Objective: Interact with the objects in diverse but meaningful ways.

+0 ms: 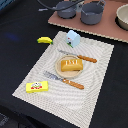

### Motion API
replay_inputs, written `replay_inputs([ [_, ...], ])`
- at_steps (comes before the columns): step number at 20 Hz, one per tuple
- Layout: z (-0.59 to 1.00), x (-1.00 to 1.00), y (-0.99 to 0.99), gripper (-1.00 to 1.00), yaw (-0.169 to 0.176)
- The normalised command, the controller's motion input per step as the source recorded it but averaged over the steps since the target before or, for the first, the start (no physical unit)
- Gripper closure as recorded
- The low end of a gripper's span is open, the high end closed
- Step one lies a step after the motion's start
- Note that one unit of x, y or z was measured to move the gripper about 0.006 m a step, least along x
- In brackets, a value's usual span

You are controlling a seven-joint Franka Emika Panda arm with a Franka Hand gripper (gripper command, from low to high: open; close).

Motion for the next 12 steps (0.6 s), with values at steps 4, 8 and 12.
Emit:
replay_inputs([
  [4, -0.07, -0.36, 0.38, -1.00, -0.087],
  [8, -0.19, -0.11, 0.13, -1.00, -0.155],
  [12, -0.23, -0.07, 0.09, -1.00, -0.186],
])
